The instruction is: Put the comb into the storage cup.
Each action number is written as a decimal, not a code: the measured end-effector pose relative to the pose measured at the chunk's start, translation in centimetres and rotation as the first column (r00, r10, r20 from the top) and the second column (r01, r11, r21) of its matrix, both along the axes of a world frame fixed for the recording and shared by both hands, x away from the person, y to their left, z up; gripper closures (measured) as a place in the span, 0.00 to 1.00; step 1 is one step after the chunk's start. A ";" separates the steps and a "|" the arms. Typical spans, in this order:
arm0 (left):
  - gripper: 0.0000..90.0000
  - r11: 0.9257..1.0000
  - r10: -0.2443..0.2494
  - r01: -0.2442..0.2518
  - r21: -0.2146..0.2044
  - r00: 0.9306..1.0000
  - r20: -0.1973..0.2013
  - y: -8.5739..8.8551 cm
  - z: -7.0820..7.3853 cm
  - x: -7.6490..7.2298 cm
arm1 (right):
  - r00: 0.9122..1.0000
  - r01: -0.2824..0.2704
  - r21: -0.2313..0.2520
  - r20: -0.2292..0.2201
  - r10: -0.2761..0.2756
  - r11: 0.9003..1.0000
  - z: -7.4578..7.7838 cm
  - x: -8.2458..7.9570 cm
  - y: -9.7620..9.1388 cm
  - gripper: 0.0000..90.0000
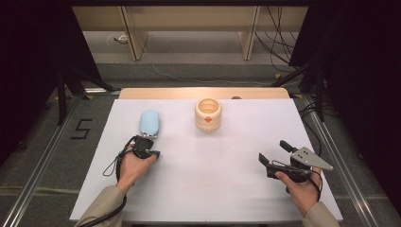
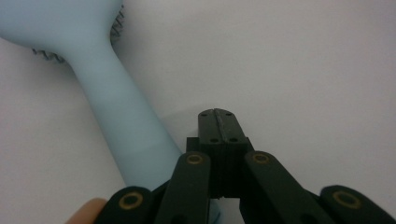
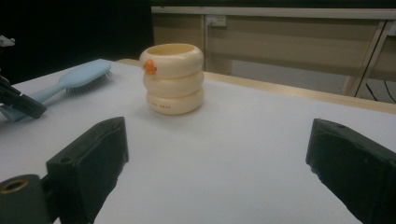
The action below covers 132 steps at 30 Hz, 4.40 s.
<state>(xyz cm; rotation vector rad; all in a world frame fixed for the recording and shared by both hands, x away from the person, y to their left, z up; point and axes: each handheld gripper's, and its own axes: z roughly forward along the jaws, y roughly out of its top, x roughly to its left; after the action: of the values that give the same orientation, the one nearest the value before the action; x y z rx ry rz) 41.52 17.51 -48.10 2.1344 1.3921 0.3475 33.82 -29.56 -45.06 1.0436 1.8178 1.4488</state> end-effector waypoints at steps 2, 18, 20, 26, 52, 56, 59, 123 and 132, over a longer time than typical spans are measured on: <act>1.00 1.000 0.006 -0.006 0.003 1.000 -0.005 0.2 0.0 0.0 | 1.000 -0.001 0.001 0.001 0.001 1.000 0.0 0.0 0.0 0.07; 1.00 0.999 0.039 -0.037 0.024 0.998 -0.051 2.5 0.3 -0.1 | 1.000 0.003 0.001 0.002 -0.003 1.000 0.0 0.0 -0.1 0.07; 1.00 0.999 0.046 -0.044 0.030 0.997 -0.056 2.9 0.4 -0.1 | 1.000 0.003 0.002 0.001 -0.003 1.000 0.0 0.0 -0.1 0.07; 1.00 0.997 0.065 -0.062 0.052 0.996 -0.060 3.9 0.5 0.0 | 1.000 0.002 0.002 0.003 -0.002 1.000 0.1 0.0 -0.2 0.07; 1.00 0.992 0.107 -0.103 0.070 0.993 -0.047 5.6 0.4 0.3 | 1.000 0.000 0.002 -0.003 0.000 1.000 0.0 0.0 -0.2 0.07; 1.00 0.993 0.104 -0.101 0.064 0.993 -0.048 5.7 0.4 0.4 | 1.000 0.001 0.003 -0.001 -0.001 1.000 0.0 0.0 -0.2 0.07; 1.00 0.993 0.101 -0.098 0.061 0.994 -0.047 5.7 0.4 0.4 | 1.000 0.000 0.003 -0.001 0.000 1.000 0.0 0.0 -0.2 0.07; 0.01 0.986 -0.005 0.015 0.167 0.998 -0.062 6.3 2.6 6.0 | 1.000 0.018 0.007 0.000 -0.018 1.000 0.0 0.2 -0.2 0.07; 0.01 0.984 -0.008 0.023 0.179 0.997 -0.081 6.2 2.3 6.6 | 1.000 0.018 0.009 -0.001 -0.018 1.000 0.0 0.2 -0.2 0.07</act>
<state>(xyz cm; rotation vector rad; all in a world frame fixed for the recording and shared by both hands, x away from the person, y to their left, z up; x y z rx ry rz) 48.14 23.69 -45.78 2.3274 1.4358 0.3986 34.02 -29.79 -45.09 1.0627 1.7990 1.4473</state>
